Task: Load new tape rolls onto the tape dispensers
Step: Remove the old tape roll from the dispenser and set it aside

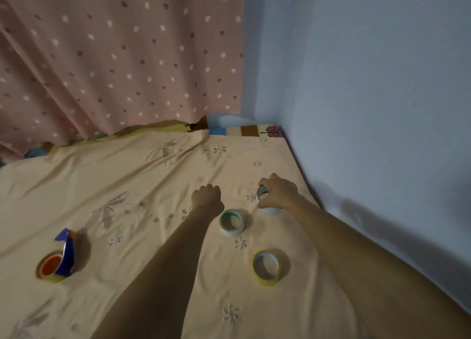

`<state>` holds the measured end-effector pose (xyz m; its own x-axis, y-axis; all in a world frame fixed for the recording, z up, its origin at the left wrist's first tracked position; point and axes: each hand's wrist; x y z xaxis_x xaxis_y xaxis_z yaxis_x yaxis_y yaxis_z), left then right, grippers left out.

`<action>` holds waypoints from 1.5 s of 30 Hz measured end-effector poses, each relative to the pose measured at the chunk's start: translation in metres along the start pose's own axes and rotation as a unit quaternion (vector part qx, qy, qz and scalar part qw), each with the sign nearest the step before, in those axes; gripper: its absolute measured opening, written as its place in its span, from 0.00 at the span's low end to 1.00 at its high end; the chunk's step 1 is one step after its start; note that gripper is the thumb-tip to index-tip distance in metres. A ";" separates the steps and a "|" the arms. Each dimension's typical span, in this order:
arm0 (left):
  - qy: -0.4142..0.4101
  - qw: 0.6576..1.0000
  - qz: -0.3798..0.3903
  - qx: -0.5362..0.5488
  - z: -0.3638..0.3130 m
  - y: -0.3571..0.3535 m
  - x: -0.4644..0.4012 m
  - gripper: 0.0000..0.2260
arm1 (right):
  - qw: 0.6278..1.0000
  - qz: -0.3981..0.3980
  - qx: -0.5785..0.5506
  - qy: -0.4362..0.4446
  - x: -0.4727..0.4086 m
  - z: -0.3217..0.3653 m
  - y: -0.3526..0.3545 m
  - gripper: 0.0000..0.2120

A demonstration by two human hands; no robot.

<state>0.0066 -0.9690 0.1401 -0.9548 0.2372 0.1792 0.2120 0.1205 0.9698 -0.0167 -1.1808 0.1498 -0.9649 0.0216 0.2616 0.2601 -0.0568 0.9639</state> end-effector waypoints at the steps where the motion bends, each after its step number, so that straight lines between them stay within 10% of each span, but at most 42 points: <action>1: 0.010 1.000 0.002 0.006 0.003 -0.007 -0.004 0.14 | 1.000 0.007 0.006 0.002 -0.006 -0.003 -0.007 0.35; 33: 0.049 0.997 -0.046 0.036 -0.002 -0.149 0.001 0.19 | 0.997 -0.054 0.018 0.059 -0.029 -0.018 -0.150 0.33; 45: 0.056 0.997 0.021 0.044 -0.010 -0.169 0.055 0.12 | 0.978 0.124 0.085 0.142 0.058 0.007 -0.178 0.40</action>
<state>-0.0841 -0.9860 -0.0122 -0.9609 0.1353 0.2418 0.2653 0.1971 0.9438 -0.1186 -1.1624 -0.0068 -0.8359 -0.2507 0.4882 0.4670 0.1425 0.8727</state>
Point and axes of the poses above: each hand's wrist, its own x-axis away from the middle knuckle, its own y-axis out of the back of the hand, z = x × y, and after that the axes turned 10 degrees about x, right-handed
